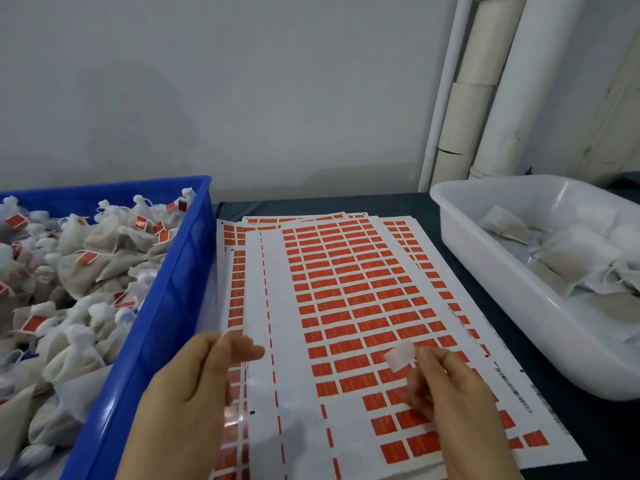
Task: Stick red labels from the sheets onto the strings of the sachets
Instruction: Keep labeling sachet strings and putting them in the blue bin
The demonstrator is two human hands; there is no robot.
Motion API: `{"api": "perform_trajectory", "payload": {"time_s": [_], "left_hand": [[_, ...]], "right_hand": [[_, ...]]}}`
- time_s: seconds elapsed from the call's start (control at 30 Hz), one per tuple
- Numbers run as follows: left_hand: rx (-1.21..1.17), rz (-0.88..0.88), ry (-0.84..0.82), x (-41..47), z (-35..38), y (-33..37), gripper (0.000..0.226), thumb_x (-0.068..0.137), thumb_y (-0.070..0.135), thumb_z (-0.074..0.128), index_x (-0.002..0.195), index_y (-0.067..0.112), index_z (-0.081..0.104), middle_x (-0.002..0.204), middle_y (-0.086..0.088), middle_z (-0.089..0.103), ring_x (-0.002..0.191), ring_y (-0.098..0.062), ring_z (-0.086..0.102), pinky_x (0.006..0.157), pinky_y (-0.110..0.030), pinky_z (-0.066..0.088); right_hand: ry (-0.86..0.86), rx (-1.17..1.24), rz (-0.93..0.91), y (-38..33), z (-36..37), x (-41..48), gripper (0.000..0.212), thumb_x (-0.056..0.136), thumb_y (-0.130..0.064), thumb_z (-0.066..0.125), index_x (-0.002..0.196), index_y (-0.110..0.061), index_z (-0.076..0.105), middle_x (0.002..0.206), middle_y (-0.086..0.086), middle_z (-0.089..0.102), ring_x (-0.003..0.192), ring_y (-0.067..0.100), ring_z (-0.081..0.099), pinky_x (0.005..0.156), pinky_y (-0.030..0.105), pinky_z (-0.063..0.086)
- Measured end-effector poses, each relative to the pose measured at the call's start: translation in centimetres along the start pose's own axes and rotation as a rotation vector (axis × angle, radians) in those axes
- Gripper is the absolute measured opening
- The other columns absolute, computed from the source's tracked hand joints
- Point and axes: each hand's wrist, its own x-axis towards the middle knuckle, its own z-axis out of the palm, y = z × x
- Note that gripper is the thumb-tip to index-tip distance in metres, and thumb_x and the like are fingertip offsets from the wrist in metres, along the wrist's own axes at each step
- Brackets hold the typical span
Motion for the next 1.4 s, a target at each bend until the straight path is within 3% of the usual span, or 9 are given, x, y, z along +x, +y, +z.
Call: {"api": "perform_trajectory", "payload": {"time_s": [0.1,0.27,0.37,0.57,0.67,0.73,0.9,1.23,1.4], "left_hand": [[-0.17,0.041,-0.058,1.0,1.6,2.2,0.027,0.092,0.03,0.044,0.079,0.026,0.067,0.066,0.016,0.067,0.053,-0.007,0.059,0.046,-0.016,0.042],[-0.676,-0.158,-0.337,3.5,6.0,5.0,0.025,0.076,0.037,0.055,0.074,0.02,0.073,0.057,0.0,0.064,0.043,-0.007,0.057,0.037,-0.014,0.039],[-0.648,-0.114,-0.419,5.5,8.7,4.7,0.026,0.078,0.042,0.054,0.079,0.025,0.073,0.06,0.001,0.061,0.047,-0.007,0.052,0.041,-0.015,0.037],[-0.678,-0.098,-0.443,7.8,11.5,2.7,0.025,0.093,0.031,0.049,0.084,0.02,0.068,0.061,-0.001,0.054,0.049,-0.012,0.046,0.042,-0.015,0.034],[-0.689,-0.096,-0.445,8.0,11.7,1.9,0.026,0.094,0.03,0.048,0.084,0.02,0.07,0.061,-0.002,0.056,0.047,-0.011,0.047,0.04,-0.014,0.036],[-0.681,-0.069,-0.433,8.1,11.8,1.6,0.028,0.094,0.029,0.048,0.081,0.023,0.072,0.061,-0.002,0.057,0.049,-0.011,0.049,0.041,-0.015,0.037],[-0.647,0.03,-0.417,8.2,12.2,1.0,0.028,0.093,0.029,0.05,0.076,0.03,0.072,0.068,-0.003,0.062,0.06,-0.016,0.056,0.053,-0.021,0.047],[-0.42,0.171,-0.547,7.6,12.0,0.3,0.04,0.097,0.02,0.046,0.068,0.03,0.072,0.058,0.005,0.062,0.054,-0.008,0.06,0.055,-0.016,0.05],[-0.379,0.135,-0.748,7.5,11.7,0.1,0.03,0.091,0.029,0.047,0.079,0.025,0.075,0.075,-0.001,0.072,0.072,-0.018,0.07,0.073,-0.027,0.057]], "right_hand": [[0.006,0.019,-0.042,-1.0,-0.2,0.5,0.023,0.086,-0.042,0.049,0.082,-0.022,0.06,0.061,-0.014,0.068,0.063,0.013,0.067,0.067,0.028,0.052],[0.035,0.049,-0.188,-4.3,-0.6,2.5,0.014,0.081,-0.047,0.055,0.086,-0.034,0.056,0.069,-0.021,0.068,0.062,-0.001,0.066,0.049,0.017,0.048],[0.038,0.081,-0.284,-6.2,0.3,4.1,0.012,0.075,-0.049,0.057,0.083,-0.041,0.059,0.078,-0.023,0.066,0.067,0.003,0.068,0.05,0.016,0.051],[-0.031,0.04,-0.399,-7.1,4.0,7.8,0.017,0.091,-0.03,0.052,0.08,-0.04,0.06,0.089,-0.032,0.057,0.089,0.005,0.061,0.069,0.017,0.048],[-0.088,0.012,-0.42,-5.5,5.3,7.9,0.012,0.089,-0.043,0.045,0.089,-0.046,0.057,0.107,-0.03,0.054,0.1,0.002,0.055,0.079,0.011,0.04],[-0.104,-0.067,-0.428,-4.8,5.9,7.5,0.014,0.081,-0.056,0.04,0.089,-0.053,0.051,0.11,-0.033,0.047,0.099,-0.005,0.05,0.071,0.0,0.035],[-0.167,0.03,-0.435,-4.9,6.3,6.5,0.02,0.063,-0.068,0.042,0.077,-0.06,0.054,0.085,-0.049,0.048,0.086,-0.034,0.041,0.06,-0.011,0.029],[-0.109,0.257,-0.366,-5.1,5.4,6.7,0.018,0.058,-0.057,0.059,0.075,-0.06,0.063,0.084,-0.033,0.065,0.086,-0.014,0.059,0.055,0.003,0.045],[-0.067,0.266,-0.354,-4.9,5.1,6.9,0.02,0.06,-0.056,0.059,0.074,-0.043,0.068,0.09,-0.022,0.069,0.087,0.003,0.065,0.063,0.015,0.051]]}}
